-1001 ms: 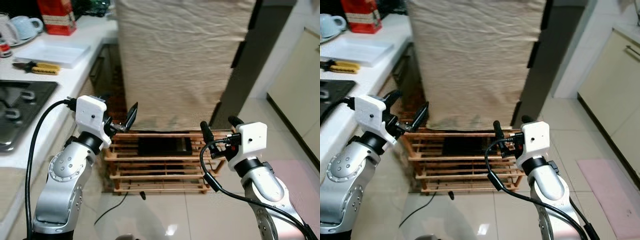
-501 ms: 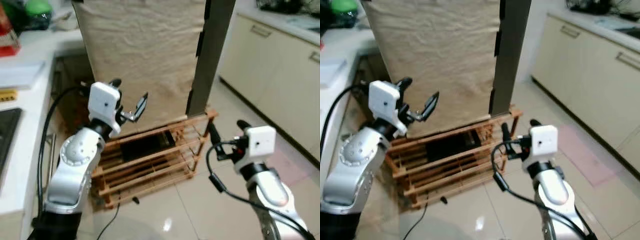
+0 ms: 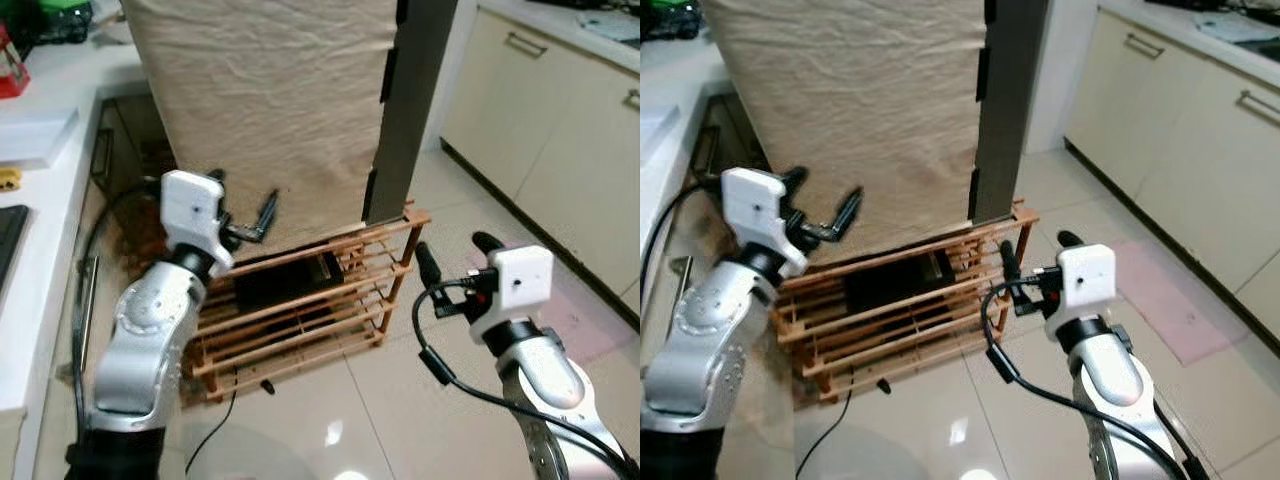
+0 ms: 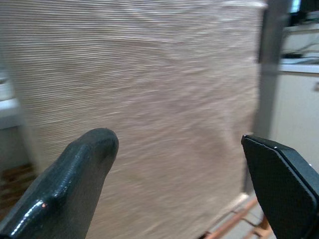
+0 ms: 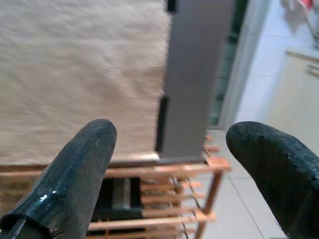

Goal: Restocking fridge

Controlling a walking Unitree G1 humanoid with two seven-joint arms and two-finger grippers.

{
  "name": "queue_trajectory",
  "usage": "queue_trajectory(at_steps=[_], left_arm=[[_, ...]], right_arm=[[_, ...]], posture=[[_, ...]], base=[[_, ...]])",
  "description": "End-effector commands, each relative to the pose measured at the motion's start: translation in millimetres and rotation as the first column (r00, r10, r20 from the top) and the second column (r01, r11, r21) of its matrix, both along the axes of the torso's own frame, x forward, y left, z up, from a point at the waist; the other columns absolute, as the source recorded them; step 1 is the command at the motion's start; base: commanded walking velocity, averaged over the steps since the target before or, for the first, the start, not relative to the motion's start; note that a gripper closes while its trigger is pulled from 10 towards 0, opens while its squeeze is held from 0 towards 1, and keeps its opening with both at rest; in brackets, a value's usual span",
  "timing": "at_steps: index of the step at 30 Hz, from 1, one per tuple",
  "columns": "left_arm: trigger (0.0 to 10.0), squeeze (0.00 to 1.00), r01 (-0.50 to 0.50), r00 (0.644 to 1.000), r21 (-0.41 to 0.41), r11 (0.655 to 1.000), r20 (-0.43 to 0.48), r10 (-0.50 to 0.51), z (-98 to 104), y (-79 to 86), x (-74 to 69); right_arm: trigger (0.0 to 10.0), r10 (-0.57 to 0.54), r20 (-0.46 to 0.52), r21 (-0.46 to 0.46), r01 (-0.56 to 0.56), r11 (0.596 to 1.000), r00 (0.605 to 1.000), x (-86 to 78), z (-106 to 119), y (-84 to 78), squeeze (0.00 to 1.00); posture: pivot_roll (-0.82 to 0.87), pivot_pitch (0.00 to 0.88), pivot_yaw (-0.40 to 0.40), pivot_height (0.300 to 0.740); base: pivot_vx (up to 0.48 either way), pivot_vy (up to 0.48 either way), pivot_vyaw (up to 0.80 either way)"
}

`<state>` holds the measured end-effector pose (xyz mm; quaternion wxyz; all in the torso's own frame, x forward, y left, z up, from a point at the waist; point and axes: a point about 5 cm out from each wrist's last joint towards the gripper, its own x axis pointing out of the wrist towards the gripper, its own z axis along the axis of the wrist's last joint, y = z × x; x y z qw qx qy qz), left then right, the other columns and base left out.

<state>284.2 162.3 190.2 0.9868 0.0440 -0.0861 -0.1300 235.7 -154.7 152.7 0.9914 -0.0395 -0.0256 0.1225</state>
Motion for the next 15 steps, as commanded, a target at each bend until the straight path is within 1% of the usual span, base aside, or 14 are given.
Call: queue_trajectory(at_steps=[1, 3, 4, 7, 14, 15], left_arm=[[10.0, 0.00, -0.026, 1.000, 0.019, 0.999, 0.004, 0.026, 3.1, 3.6, 4.2], [10.0, 0.00, -0.025, 1.000, 0.016, 1.000, 0.007, 0.025, 4.5, 3.8, 5.1], [10.0, 0.00, -0.034, 0.999, -0.004, 0.999, 0.002, 0.034, 7.4, 4.9, 5.9], [10.0, 0.00, -0.035, 0.999, -0.008, 0.999, 0.002, 0.035, 7.8, 5.1, 5.6], [10.0, 0.00, -0.027, 1.000, 0.002, 1.000, 0.001, 0.027, 8.6, 6.2, 5.9], [10.0, 0.00, -0.025, 1.000, 0.005, 1.000, 0.000, 0.025, 9.1, 6.9, 7.1]], right_arm=[[10.0, 0.032, 0.022, 0.007, -0.032, 0.999, 0.999, 0.3, 9.2, 3.7, 0.00], [10.0, 0.038, 0.028, 0.005, -0.038, 0.999, 0.999, 0.8, 11.3, 4.3, 0.00], [10.0, 0.062, 0.048, -0.001, -0.062, 0.998, 0.997, 1.7, 16.8, 7.3, 0.00], [10.0, 0.069, 0.049, -0.006, -0.069, 0.998, 0.996, 1.6, 17.0, 8.0, 0.00], [10.0, 0.088, 0.024, -0.002, -0.088, 0.996, 0.996, -1.8, 13.3, 12.6, 0.00], [10.0, 0.079, 0.016, 0.015, -0.079, 0.997, 0.997, -2.0, 12.7, 12.7, 0.00]], posture=[[-0.01, 0.000, -0.004, 0.740], [-0.01, 0.000, -0.004, 0.740], [-0.02, 0.000, -0.001, 0.740], [-0.02, 0.000, 0.000, 0.740], [-0.02, 0.000, 0.001, 0.740], [-0.02, 0.000, 0.005, 0.740]], base=[[0.000, 0.000, 0.00], [0.000, 0.000, 0.00], [0.000, 0.000, 0.00], [0.000, 0.000, 0.00], [0.000, 0.000, 0.80], [0.000, 0.000, 0.00]])
